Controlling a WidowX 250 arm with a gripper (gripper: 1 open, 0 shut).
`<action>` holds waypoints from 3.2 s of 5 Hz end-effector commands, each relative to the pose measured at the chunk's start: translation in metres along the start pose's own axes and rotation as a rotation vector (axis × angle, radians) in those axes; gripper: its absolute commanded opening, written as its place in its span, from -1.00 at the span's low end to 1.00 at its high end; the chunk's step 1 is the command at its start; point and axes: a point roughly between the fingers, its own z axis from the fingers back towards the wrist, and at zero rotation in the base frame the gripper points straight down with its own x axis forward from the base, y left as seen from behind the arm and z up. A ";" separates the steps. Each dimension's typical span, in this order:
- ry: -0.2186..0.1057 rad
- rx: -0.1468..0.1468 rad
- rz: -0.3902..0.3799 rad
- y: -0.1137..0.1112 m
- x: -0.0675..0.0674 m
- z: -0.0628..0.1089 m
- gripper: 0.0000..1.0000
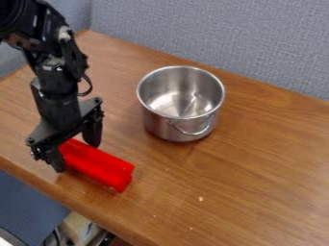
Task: Put the red object in the metal pot
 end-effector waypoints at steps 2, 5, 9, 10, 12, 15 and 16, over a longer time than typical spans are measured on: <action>-0.038 -0.015 -0.033 -0.010 0.002 0.004 1.00; -0.021 -0.016 -0.062 -0.007 0.003 0.012 -1.00; 0.097 -0.099 -0.253 -0.031 -0.004 0.088 -1.00; 0.110 -0.116 -0.254 -0.049 -0.014 0.092 -1.00; 0.121 -0.145 -0.202 -0.098 -0.039 0.087 -1.00; 0.130 -0.190 -0.153 -0.130 -0.031 0.088 -1.00; 0.116 -0.200 -0.148 -0.132 -0.029 0.086 -1.00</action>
